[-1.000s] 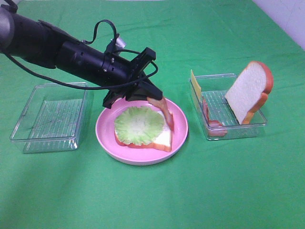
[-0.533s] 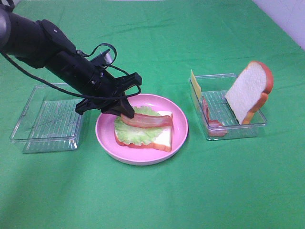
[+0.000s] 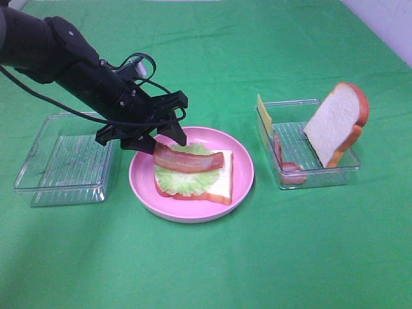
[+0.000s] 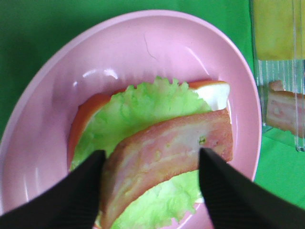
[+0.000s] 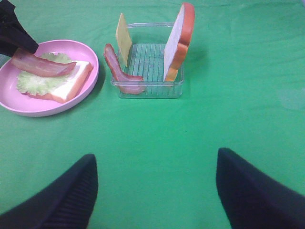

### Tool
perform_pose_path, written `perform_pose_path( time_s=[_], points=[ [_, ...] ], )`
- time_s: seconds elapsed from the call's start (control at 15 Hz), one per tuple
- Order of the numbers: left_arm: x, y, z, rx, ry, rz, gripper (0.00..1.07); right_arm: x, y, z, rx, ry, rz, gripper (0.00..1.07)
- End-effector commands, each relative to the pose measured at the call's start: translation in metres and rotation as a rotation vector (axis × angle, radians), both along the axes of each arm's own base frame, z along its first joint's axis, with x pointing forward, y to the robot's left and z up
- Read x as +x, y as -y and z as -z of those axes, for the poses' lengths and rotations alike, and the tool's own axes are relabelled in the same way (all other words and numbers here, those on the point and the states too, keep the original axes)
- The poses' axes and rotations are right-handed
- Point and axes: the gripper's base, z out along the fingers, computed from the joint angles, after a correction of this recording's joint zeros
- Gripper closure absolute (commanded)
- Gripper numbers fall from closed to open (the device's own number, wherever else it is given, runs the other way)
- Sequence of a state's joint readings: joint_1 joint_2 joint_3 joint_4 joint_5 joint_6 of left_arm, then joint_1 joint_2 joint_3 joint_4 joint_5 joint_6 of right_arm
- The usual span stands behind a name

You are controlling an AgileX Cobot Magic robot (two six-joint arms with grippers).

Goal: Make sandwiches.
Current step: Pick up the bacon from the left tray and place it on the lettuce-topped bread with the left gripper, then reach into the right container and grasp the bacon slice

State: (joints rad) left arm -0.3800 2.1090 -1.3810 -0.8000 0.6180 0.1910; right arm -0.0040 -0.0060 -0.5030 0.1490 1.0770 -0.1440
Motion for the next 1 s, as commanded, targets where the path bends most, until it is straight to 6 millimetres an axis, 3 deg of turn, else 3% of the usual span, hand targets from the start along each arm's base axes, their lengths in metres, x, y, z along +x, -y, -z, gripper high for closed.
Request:
perform_pose_path(
  time_s=[0.07, 0.2, 0.33, 0.47, 0.6, 0.67, 0.73, 0.93, 1.0],
  points=[
    [0.000, 0.001, -0.009, -0.013, 0.013, -0.002, 0.14, -0.002, -0.001, -0.001, -0.005, 0.029, -0.002, 0.41],
    [0.000, 0.000, -0.014, -0.004, 0.037, 0.010, 0.14, -0.002, -0.001, -0.001, -0.005, 0.029, -0.002, 0.41],
    [-0.001, -0.010, -0.044, 0.056, 0.130, 0.073, 0.14, -0.002, -0.001, -0.001, -0.004, 0.029, -0.003, 0.41],
    [-0.009, -0.021, -0.080, 0.090, 0.214, 0.107, 0.14, -0.002, -0.001, -0.001, -0.005, 0.029, -0.002, 0.41],
    [-0.033, -0.044, -0.142, 0.109, 0.289, 0.149, 0.14, -0.002, -0.001, -0.001, -0.004, 0.029, -0.003, 0.41],
    [-0.033, -0.044, -0.142, 0.109, 0.289, 0.149, 0.14, -0.002, -0.001, -0.001, -0.004, 0.029, -0.003, 0.41],
    [-0.053, -0.058, -0.175, 0.154, 0.331, 0.154, 0.14, -0.002, -0.001, -0.001, -0.004, 0.029, -0.003, 0.41],
    [-0.094, -0.087, -0.222, 0.334, 0.393, 0.127, 0.14, -0.002, -0.001, -0.001, -0.004, 0.029, -0.003, 0.41],
    [-0.117, -0.102, -0.241, 0.414, 0.408, 0.111, 0.14, -0.002, -0.001, -0.001, -0.004, 0.029, -0.003, 0.41]
  ],
)
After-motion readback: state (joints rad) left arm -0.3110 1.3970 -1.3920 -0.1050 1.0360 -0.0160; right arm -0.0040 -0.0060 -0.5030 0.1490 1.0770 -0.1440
